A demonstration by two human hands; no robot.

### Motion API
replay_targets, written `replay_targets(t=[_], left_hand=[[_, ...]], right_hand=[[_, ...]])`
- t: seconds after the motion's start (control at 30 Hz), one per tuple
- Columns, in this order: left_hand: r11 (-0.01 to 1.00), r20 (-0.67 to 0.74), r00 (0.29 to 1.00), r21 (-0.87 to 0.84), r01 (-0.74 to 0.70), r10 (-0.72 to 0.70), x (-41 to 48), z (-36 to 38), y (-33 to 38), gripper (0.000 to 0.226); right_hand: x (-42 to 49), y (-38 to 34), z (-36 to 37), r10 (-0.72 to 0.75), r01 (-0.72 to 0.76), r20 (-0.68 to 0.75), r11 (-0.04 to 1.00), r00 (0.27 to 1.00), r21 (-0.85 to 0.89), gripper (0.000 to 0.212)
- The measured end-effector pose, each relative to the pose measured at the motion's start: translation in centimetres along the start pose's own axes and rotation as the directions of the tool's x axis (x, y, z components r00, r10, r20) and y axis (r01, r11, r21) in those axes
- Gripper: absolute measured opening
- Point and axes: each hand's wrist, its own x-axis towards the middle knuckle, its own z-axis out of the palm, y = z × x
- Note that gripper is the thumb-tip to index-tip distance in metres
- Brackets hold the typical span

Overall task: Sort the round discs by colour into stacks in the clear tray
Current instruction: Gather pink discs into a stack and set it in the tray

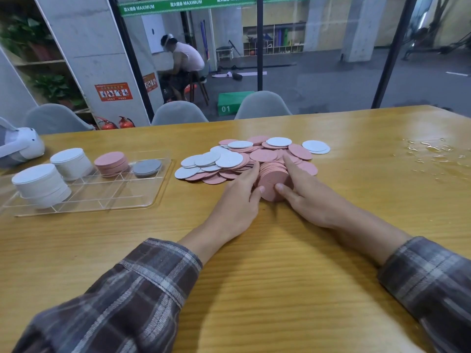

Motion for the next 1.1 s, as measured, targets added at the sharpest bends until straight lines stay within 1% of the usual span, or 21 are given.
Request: replay_targets(t=[0.07,0.13,0.33,0.57,0.7,0.77,0.83,0.9,0.97,1.03,1.1], left_hand=[[0.998,-0.01,1.0,0.055,-0.007,0.007,0.0,0.1,0.2,0.061],[0.997,-0.017,1.0,0.072,-0.006,0.007,0.0,0.1,0.3,0.062],[0.998,-0.06,0.998,0.064,-0.007,0.011,-0.6,0.2,0.8,0.061],[0.997,-0.035,0.997,0.05,0.067,-0.066,-0.9,0.6,0.8,0.06],[0.995,-0.019,0.996,0.054,0.083,-0.083,-1.1,0.7,0.9,0.06],[0.994,-0.011,0.998,0.08,0.069,-0.068,-1.1,0.6,0.8,0.06],[0.995,-0.005,0.999,0.086,0.043,-0.043,-1.1,0.3,0.9,0.059],[0.999,-0.023,0.999,0.028,0.028,-0.028,-1.0,-0.5,0.8,0.056],[0.995,-0.025,0.999,-0.095,0.038,-0.041,-0.7,-1.3,0.6,0.047],[0.979,-0.005,0.997,-0.187,0.078,-0.081,-0.4,-2.2,0.4,0.038],[0.973,-0.008,0.994,-0.207,0.104,-0.108,-0.4,-2.9,0.2,0.03]], right_hand=[[-0.1,-0.2,0.1,0.019,-0.019,0.013,1.0,1.0,0.018,0.076],[-0.2,-0.4,0.4,0.022,-0.023,0.024,0.999,0.999,0.039,0.076],[-0.2,-0.1,0.5,0.043,-0.045,0.021,0.996,0.999,0.082,0.081],[-0.3,-0.1,0.5,0.013,-0.018,0.051,0.995,0.999,0.103,0.077],[-0.5,-0.3,0.2,-0.029,0.028,0.013,0.997,0.999,0.068,0.065],[-0.6,-0.4,0.2,-0.062,0.064,-0.03,0.995,0.998,0.077,0.054],[-0.6,-0.2,0.2,-0.06,0.064,-0.049,0.992,0.997,0.106,0.046],[-0.6,0.0,0.1,-0.034,0.042,-0.052,0.987,0.998,0.156,0.036],[-0.4,0.1,0.0,-0.011,0.02,-0.048,0.981,0.999,0.193,0.026],[-0.2,0.0,-0.1,-0.011,0.021,-0.054,0.982,0.998,0.187,0.021],[0.1,-0.2,-0.2,-0.033,0.045,-0.073,0.984,0.997,0.173,0.019]])
